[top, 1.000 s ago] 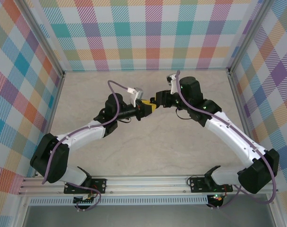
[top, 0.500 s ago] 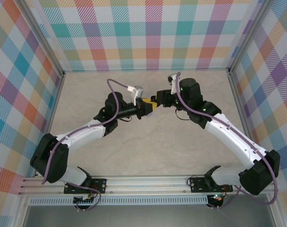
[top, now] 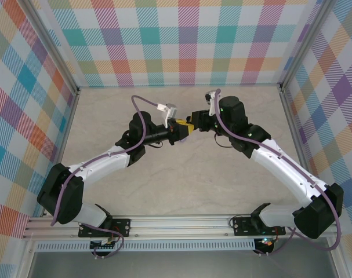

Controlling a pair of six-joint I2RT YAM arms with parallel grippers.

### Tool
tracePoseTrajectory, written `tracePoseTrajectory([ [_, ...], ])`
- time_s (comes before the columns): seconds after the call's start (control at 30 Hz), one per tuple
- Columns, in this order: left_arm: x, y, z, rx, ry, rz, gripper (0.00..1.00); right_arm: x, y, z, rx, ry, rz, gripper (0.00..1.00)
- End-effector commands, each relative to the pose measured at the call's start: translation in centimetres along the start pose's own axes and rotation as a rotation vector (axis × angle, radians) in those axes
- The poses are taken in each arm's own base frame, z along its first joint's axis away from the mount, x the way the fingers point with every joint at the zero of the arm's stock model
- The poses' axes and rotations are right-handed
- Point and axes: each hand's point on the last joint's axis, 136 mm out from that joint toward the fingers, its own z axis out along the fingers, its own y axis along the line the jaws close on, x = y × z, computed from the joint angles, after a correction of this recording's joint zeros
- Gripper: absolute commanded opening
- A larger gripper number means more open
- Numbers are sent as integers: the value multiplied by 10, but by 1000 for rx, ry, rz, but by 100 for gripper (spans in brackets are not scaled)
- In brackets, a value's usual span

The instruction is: Insert the wireless bluetooth earbuds into the charging case

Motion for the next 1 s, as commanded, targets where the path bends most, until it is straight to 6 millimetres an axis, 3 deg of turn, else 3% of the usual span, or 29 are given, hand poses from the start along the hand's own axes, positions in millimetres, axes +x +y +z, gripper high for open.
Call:
tracePoseTrajectory([
  [0.0,-18,-17,3,47,-44,22,3,-7,5,-4,-12,-41,-7,26],
  [0.97,-21,-19,-2,31,-64,64,2,7,6,-7,-10,44,2,31],
])
